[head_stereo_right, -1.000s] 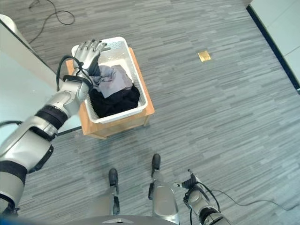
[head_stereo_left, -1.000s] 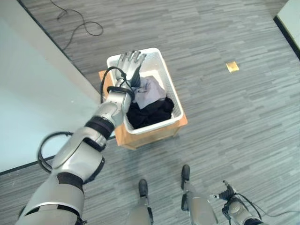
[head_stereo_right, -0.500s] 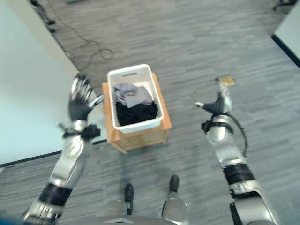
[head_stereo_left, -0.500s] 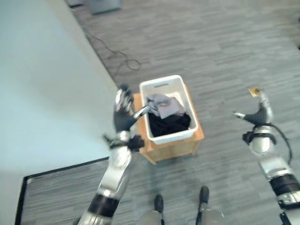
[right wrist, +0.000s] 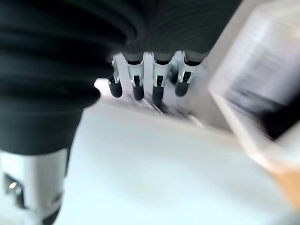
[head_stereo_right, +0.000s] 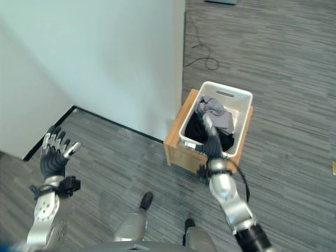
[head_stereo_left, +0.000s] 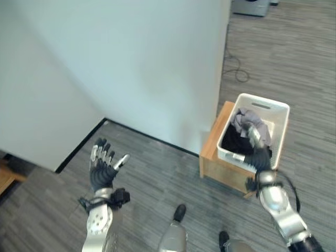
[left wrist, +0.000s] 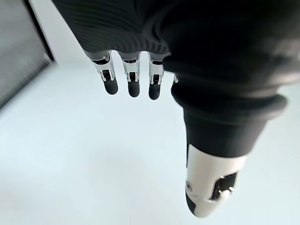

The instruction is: Pick up bed clothes into laundry basket.

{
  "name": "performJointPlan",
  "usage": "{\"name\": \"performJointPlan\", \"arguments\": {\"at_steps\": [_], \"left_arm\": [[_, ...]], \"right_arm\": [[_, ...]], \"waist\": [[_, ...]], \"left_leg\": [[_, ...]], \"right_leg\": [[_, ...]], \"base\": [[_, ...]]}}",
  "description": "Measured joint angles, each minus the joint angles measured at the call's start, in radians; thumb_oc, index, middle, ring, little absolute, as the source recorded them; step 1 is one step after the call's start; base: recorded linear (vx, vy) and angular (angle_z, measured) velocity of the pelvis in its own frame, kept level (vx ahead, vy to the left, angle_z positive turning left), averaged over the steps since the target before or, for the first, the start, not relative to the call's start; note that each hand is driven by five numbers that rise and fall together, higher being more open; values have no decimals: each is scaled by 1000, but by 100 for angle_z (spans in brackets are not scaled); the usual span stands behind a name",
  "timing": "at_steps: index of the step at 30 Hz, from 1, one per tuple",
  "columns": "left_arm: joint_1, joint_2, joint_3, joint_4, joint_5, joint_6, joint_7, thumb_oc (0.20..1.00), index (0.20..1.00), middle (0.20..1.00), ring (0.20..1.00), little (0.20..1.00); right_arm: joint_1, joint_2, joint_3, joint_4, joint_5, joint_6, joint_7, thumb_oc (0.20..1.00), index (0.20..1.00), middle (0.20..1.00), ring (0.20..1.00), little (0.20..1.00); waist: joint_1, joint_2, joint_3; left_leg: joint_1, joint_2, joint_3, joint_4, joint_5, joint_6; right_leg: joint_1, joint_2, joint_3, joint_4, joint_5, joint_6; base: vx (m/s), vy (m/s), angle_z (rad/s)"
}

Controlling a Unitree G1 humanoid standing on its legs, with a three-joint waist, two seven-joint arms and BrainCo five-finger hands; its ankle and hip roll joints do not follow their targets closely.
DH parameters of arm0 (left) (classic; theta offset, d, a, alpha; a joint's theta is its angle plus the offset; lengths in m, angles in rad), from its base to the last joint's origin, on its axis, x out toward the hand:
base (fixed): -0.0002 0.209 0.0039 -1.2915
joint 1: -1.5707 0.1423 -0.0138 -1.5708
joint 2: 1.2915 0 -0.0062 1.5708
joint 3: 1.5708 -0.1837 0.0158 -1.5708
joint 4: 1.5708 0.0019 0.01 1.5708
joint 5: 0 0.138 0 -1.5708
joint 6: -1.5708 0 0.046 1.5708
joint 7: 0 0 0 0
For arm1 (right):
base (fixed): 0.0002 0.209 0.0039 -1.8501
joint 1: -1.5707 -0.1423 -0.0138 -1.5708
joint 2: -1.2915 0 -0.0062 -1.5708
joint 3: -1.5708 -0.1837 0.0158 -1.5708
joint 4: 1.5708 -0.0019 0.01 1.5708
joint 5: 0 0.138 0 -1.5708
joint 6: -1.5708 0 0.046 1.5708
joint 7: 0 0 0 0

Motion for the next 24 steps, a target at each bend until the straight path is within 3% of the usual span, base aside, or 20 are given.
{"name": "performJointPlan", "arguments": {"at_steps": [1,2,3,4,6,7,9,10,11,13,14,15,16,17,18,19,20,21,23,24], "left_arm": [[-27,-10,-14,31,-2,5,-4,1000,1000,1000,1000,1000],[-93,-7,-22,100,-4,4,-12,1000,1000,1000,1000,1000],[-112,12,-13,112,-6,4,-11,1000,1000,1000,1000,1000],[-114,36,-3,114,-13,3,-11,1000,1000,1000,1000,1000],[-113,60,-1,107,-18,-9,-22,1000,1000,1000,1000,1000],[-99,61,-1,100,-27,-19,-23,1000,1000,1000,1000,1000],[-118,60,-7,130,-42,-15,-28,1000,1000,1000,1000,1000],[-131,55,-11,133,-46,-15,-32,1000,1000,1000,1000,1000],[-113,43,-13,118,-49,-16,-33,1000,1000,1000,1000,1000],[-156,52,-24,103,-61,-2,-36,1000,1000,1000,1000,1000],[-173,82,-5,74,-84,-11,-46,1000,1000,1000,1000,1000],[-165,108,19,51,-93,-19,-47,1000,1000,1000,1000,1000],[-196,133,12,94,-94,5,-33,1000,1000,1000,1000,1000],[-238,130,-8,133,-94,29,-21,1000,1000,1000,1000,1000],[-248,123,-25,137,-94,38,-19,1000,1000,1000,1000,1000],[-267,108,-47,149,-93,48,-19,1000,1000,1000,1000,1000],[-303,95,-82,164,-93,52,-11,1000,1000,1000,1000,1000],[-358,101,-149,162,-91,55,-7,1000,1000,1000,1000,1000],[-390,129,-239,121,-80,53,-20,1000,1000,1000,1000,1000],[-406,99,-263,136,-73,55,-40,1000,1000,1000,1000,1000]], "right_arm": [[-1,1,-11,0,3,7,-5,1000,1000,1000,1000,1000],[-31,7,-21,-6,9,10,-8,1000,1000,1000,1000,1000],[-80,20,-23,-8,9,10,-6,1000,1000,1000,1000,1000],[-121,38,-27,-25,9,7,-5,1000,1000,1000,1000,1000],[-119,85,-62,-84,11,-12,-6,1000,1000,1000,1000,1000],[-139,84,-58,-87,11,-21,-4,1000,1000,1000,1000,1000],[-137,84,-57,-82,24,-23,-6,1000,1000,1000,1000,1000],[-130,65,-54,-77,38,-21,-3,1000,1000,1000,1000,1000],[-132,40,-45,-77,40,-21,1,1000,1000,1000,1000,1000],[-141,42,-63,-36,47,-7,2,1000,1000,1000,1000,1000],[-193,34,-58,-2,47,5,10,1000,1000,1000,1000,1000],[-256,51,-54,6,47,8,22,1000,1000,1000,1000,1000],[-289,87,-56,13,49,9,23,1000,1000,1000,1000,1000],[-318,99,-45,35,49,12,28,1000,1000,1000,1000,1000],[-351,109,-22,49,47,16,41,1000,1000,1000,1000,1000],[-360,148,6,59,47,11,42,1000,1000,1000,1000,1000],[-335,146,10,47,49,7,41,1000,1000,1000,1000,1000],[-272,138,11,8,50,4,40,1000,1000,1000,1000,1000],[-244,146,41,16,87,5,62,1000,1000,1000,1000,1000],[-223,149,54,31,111,0,63,1000,1000,1000,1000,1000]], "waist": [[-21,-13,9],[-50,-52,11],[-56,-81,7],[-49,-105,4],[-79,-175,-43],[-64,-177,-54],[-88,-179,-61],[-120,-172,-74],[-126,-131,-96],[-142,-137,-95],[-125,-167,-112],[-92,-191,-114],[-99,-209,-106],[-90,-210,-107],[-86,-202,-109],[-75,-199,-102],[-107,-188,-89],[-156,-206,-84],[-212,-201,-64],[-192,-147,-21]], "left_leg": [[-25,12,171,-29,-83,8],[-47,30,601,-14,-80,-21],[-49,37,718,25,-56,-56],[-31,50,809,80,-36,-63],[28,69,894,225,-17,-86],[53,88,862,249,-27,-100],[120,143,990,334,-35,-103],[148,162,1055,340,-3,-64],[167,159,1049,285,87,17],[161,89,1110,230,74,64],[132,59,1150,172,61,69],[125,33,1158,146,11,36],[105,13,1125,204,-17,28],[110,25,1104,267,-50,38],[119,7,1077,266,-92,13],[149,-46,1028,256,-97,37],[150,-82,929,237,-89,50],[147,-138,794,194,-55,71],[143,-179,670,98,-1,69],[125,-177,480,97,17,28]], "right_leg": [[28,-35,-95,-35,8,3],[45,-111,-234,-49,8,-3],[53,-132,-250,-66,12,-3],[88,-162,-331,-105,27,0],[173,-204,-449,-188,51,12],[191,-214,-474,-185,49,12],[254,-243,-648,-178,49,24],[271,-247,-706,-153,47,27],[270,-251,-713,-83,38,34],[231,-334,-711,145,-41,53],[189,-288,-691,59,-86,60],[156,-274,-687,-29,-57,50],[192,-298,-710,-23,-24,122],[198,-329,-716,24,-32,126],[204,-354,-719,103,-39,126],[187,-438,-692,311,-8,119],[150,-478,-646,477,47,73],[66,-481,-519,640,77,55],[-58,-293,-238,560,-50,91],[-104,-54,48,382,-149,66]], "base": [[-283,-130,249],[-300,-128,266],[-267,-146,231],[-164,-101,135],[-164,-120,220],[-196,-126,209],[-63,-40,194],[26,52,262],[27,53,222],[124,116,247],[237,277,215],[206,284,195],[109,267,113],[111,241,139],[164,306,104],[161,185,133],[103,85,252],[166,-19,327],[218,-104,339],[136,-125,347]]}}
